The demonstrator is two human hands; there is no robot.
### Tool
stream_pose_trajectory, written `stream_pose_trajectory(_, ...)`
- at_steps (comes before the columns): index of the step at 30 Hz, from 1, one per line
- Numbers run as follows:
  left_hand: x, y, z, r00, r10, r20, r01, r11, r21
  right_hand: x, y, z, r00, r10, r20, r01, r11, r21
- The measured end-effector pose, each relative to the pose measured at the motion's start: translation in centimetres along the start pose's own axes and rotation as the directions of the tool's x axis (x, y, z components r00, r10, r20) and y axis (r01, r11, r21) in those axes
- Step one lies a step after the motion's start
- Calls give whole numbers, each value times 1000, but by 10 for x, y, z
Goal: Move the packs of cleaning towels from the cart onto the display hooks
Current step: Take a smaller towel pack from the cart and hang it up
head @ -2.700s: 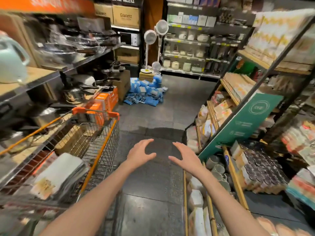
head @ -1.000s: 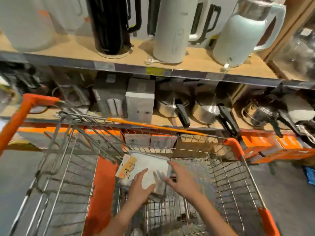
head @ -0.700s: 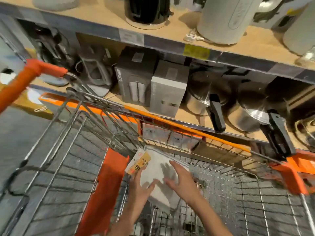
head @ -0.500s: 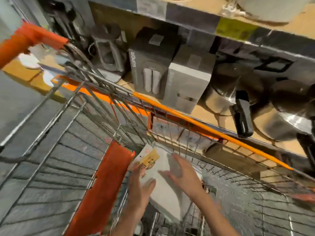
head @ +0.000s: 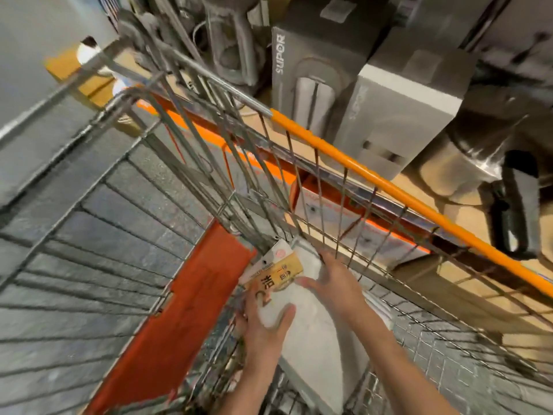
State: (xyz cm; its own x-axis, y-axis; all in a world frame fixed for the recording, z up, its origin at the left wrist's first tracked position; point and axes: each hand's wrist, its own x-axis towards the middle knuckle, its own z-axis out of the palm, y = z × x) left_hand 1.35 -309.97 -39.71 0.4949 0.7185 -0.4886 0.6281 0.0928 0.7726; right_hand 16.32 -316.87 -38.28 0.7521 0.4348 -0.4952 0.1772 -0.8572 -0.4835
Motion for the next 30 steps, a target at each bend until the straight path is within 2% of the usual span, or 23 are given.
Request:
stream_pose_trajectory(4,-1,-6,4,1000,-18,3,18,999,-34,1,-2,7,1000,11,-7,-11,1000,-7)
stream_pose_trajectory(9,-7,-16,4,999,-46,13,47,992,-121,2,4,8,992,19,121,-25,998,49)
stream_pose_trajectory(12,-7,-16,6,999,-37,2,37,983,-179,0,2,10,995,-22,95,10,992,127)
stream_pose_trajectory(15,-6,-17,7,996,-86,13,87,970,-226,-1,-4,14,998,-34,58,25,987,157)
stream_pose_trajectory(22,-8,-18,7,996,-86,-7,82,970,-228,-1,-12,10,993,-58,102,32,972,233)
stream_pose_trajectory(27,-11,-16,7,997,-80,-2,77,969,-235,1,-13,6,987,-35,158,11,989,147)
stream_pose_trajectory(30,-12,-15,7,995,-104,0,101,968,-231,-1,-13,6,988,-46,146,19,984,179)
